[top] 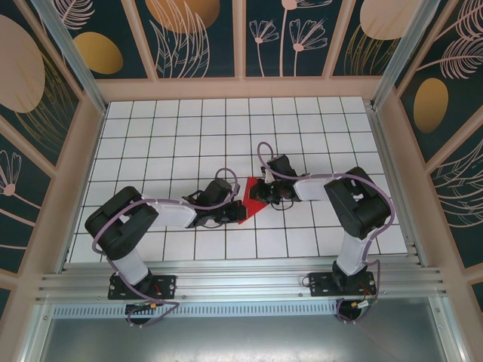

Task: Fold a paper plane with a square sheet of paper (pick it up from the middle)
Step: Fourth fold the wing at the center of the table.

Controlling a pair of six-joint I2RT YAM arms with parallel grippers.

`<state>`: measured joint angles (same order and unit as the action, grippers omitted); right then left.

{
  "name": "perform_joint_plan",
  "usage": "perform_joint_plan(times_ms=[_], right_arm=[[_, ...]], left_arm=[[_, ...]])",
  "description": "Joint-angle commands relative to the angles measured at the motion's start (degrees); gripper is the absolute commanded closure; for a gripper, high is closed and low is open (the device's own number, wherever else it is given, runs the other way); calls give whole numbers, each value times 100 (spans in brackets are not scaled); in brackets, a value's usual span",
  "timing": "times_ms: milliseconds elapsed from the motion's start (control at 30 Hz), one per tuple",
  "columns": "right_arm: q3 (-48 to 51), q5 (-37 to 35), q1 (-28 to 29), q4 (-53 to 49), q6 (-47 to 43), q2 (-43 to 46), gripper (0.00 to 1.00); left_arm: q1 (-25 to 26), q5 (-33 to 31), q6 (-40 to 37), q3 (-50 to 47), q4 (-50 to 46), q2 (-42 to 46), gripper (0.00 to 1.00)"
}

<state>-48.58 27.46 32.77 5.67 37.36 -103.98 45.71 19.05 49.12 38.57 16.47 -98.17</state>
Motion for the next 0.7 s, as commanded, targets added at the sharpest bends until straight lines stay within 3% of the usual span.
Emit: perform_joint_plan(times_ms=[0, 200, 667], right_arm=[[-41, -279, -15, -473, -107, 17, 90], [-43, -75, 115, -547, -151, 448, 88], [494, -144, 655, -84, 311, 303, 89]], left_arm=[[-23, 32, 84, -256, 96, -209, 96], [-19, 130, 133, -533, 208, -250, 98], [-19, 124, 69, -473, 75, -396, 99]])
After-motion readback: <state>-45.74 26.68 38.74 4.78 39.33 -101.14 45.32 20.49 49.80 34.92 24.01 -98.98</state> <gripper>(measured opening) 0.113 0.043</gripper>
